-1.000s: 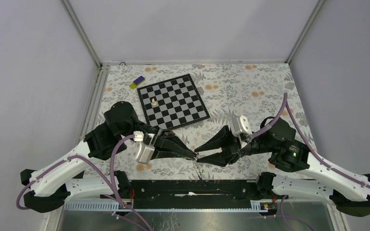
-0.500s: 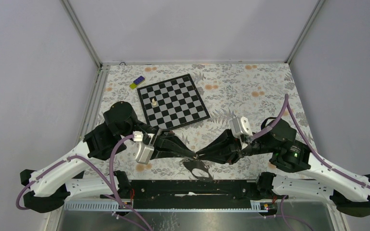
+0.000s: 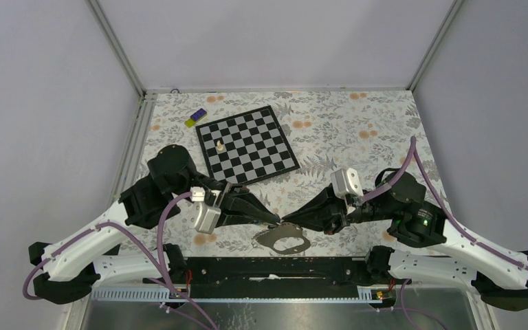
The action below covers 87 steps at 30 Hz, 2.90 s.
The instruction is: Remove the keys from the keyring
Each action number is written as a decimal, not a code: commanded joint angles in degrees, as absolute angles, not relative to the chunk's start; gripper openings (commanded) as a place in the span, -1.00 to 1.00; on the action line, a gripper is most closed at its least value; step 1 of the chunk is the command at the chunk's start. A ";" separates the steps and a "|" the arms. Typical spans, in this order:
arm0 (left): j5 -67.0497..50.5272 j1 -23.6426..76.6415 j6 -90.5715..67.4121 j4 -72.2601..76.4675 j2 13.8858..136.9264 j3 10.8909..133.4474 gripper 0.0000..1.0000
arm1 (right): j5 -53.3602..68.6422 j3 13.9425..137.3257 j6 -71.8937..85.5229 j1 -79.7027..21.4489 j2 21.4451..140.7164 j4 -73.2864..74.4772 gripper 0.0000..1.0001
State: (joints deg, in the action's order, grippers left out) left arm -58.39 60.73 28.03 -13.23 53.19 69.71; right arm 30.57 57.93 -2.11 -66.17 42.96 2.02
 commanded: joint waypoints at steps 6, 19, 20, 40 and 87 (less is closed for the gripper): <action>-58.29 60.82 28.29 -9.81 51.35 69.70 -1.00 | 28.05 58.07 -2.39 -66.23 39.92 -2.72 -1.00; -58.11 60.82 28.39 -9.81 51.33 69.46 -1.00 | 27.06 56.24 -0.37 -66.26 38.01 -8.69 -1.00; -58.06 60.86 28.53 -9.80 51.33 69.51 -1.00 | 26.78 55.99 -0.35 -66.22 37.79 -9.23 -1.00; -52.15 60.82 33.31 2.15 46.37 62.56 -1.00 | 20.29 51.14 11.77 -66.26 37.11 -24.48 -1.00; -47.15 60.83 32.81 16.00 43.33 58.26 -1.00 | 24.95 47.10 16.54 -66.29 38.95 -39.22 -1.00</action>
